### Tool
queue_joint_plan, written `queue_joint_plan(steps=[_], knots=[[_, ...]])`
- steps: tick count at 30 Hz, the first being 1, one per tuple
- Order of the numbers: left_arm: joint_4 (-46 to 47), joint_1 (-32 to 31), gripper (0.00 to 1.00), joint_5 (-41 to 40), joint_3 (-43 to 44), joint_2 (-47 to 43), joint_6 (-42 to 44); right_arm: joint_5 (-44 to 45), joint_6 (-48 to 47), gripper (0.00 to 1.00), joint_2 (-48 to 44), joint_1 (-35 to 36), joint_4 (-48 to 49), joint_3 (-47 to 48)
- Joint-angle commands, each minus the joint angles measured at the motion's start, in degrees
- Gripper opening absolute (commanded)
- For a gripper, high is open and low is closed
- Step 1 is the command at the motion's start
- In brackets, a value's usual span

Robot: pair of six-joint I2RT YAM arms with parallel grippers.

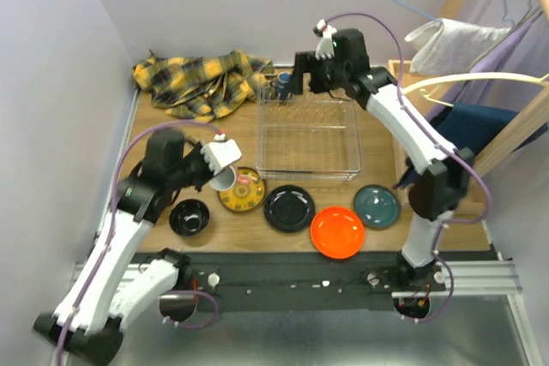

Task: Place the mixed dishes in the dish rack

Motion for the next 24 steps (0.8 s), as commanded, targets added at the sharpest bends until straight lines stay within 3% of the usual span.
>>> queue_joint_plan(steps=[1, 2, 5, 8, 11, 12, 14, 18, 24], knots=[[28.29, -4.46, 0.00, -21.91, -10.95, -9.40, -3.35, -14.84, 11.35, 0.91, 14.09, -4.75, -9.99, 25.17], [31.89, -6.12, 0.00, -24.73, -12.62, -11.42, -2.21, -24.62, 14.45, 0.89, 16.29, -5.46, -10.00, 26.85], [44.29, -8.59, 0.00, -34.49, -17.99, -13.11, 4.38, -40.13, 23.51, 0.86, 17.10, -6.35, 0.96, 19.16], [54.23, -10.88, 0.00, -41.00, -20.98, -11.98, 9.39, -52.34, 32.39, 0.86, 18.33, -6.52, 8.87, 13.09], [62.32, -11.50, 0.00, -43.56, -22.57, -10.04, 13.61, -63.35, 42.05, 0.84, 18.77, -6.17, 23.70, 6.41], [65.30, -11.50, 0.00, -43.65, -22.92, -9.77, 14.31, -64.52, 44.51, 0.83, 18.77, -6.17, 31.49, 4.57], [66.29, -11.85, 0.00, -43.30, -23.10, -8.72, 15.55, -66.28, 50.33, 0.82, 19.90, -5.91, 36.56, 3.06], [66.65, -13.34, 0.00, -44.62, -22.22, -7.22, 13.80, -65.59, 50.16, 0.81, 23.86, -4.86, 28.96, 9.02], [66.90, -15.89, 0.00, -44.09, -22.04, -5.55, 12.48, -66.03, 51.04, 0.77, 23.43, -0.81, 26.58, 10.88]])
